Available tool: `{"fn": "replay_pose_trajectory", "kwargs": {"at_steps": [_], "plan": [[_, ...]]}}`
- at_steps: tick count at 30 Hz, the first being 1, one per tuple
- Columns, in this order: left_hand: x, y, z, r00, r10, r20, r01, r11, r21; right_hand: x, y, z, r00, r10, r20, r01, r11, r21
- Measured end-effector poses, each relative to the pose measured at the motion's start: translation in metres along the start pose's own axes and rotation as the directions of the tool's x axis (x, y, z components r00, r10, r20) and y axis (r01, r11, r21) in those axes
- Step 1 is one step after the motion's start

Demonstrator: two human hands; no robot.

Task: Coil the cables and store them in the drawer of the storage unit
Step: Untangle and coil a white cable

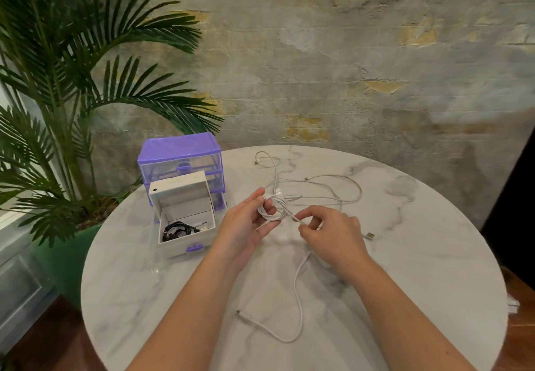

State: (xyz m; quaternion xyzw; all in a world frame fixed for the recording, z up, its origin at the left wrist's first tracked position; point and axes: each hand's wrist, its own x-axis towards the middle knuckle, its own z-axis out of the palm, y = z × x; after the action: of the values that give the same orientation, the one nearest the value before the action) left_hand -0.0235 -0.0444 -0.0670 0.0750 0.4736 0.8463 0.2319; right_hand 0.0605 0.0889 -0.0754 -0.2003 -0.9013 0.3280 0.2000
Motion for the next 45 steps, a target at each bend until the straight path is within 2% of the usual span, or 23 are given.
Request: {"fn": "replay_pose_trajectory", "kwargs": {"at_steps": [4, 9, 14, 19, 21, 24, 28, 34, 39, 42, 45], "plan": [[-0.003, 0.000, 0.002, 1.000, -0.019, 0.020, 0.019, 1.000, 0.016, 0.000, -0.002, 0.000, 0.999, -0.033, 0.030, 0.034, 0.999, -0.016], [-0.002, 0.000, 0.002, 1.000, -0.001, 0.019, 0.000, 0.999, 0.036, 0.003, 0.003, 0.006, 0.995, -0.041, 0.094, 0.020, 0.978, 0.209], [0.001, -0.006, 0.000, 0.998, 0.057, -0.018, -0.054, 0.991, 0.126, 0.001, -0.003, 0.004, 0.986, -0.065, 0.151, -0.001, 0.917, 0.398], [-0.002, -0.009, 0.002, 0.995, 0.097, 0.028, -0.101, 0.967, 0.235, 0.003, 0.001, 0.003, 0.996, -0.066, 0.055, 0.044, 0.941, 0.334], [-0.001, -0.011, 0.002, 0.992, 0.122, 0.011, -0.120, 0.955, 0.272, 0.003, 0.001, 0.004, 0.995, -0.074, 0.063, 0.050, 0.945, 0.325], [0.002, -0.013, 0.002, 0.996, 0.094, -0.004, -0.091, 0.971, 0.221, 0.001, 0.000, 0.004, 0.993, -0.080, 0.085, 0.046, 0.938, 0.344], [0.001, -0.012, 0.002, 0.999, 0.049, 0.019, -0.051, 0.990, 0.133, 0.002, 0.002, 0.006, 0.997, -0.067, 0.043, 0.050, 0.943, 0.330], [-0.001, -0.008, 0.001, 0.998, 0.050, 0.024, -0.055, 0.938, 0.342, 0.008, 0.009, 0.004, 0.995, 0.002, -0.100, 0.028, 0.954, 0.298], [-0.002, -0.006, -0.001, 0.997, -0.022, 0.073, 0.008, 0.981, 0.192, 0.007, 0.007, 0.002, 0.995, -0.038, -0.096, 0.067, 0.944, 0.324], [-0.002, -0.007, -0.003, 0.990, 0.003, 0.139, -0.033, 0.976, 0.216, 0.005, 0.004, 0.000, 0.999, -0.027, -0.022, 0.034, 0.899, 0.437], [-0.002, -0.009, -0.002, 0.981, 0.059, 0.184, -0.115, 0.944, 0.309, 0.006, 0.004, 0.001, 1.000, -0.014, 0.019, 0.002, 0.867, 0.498]]}}
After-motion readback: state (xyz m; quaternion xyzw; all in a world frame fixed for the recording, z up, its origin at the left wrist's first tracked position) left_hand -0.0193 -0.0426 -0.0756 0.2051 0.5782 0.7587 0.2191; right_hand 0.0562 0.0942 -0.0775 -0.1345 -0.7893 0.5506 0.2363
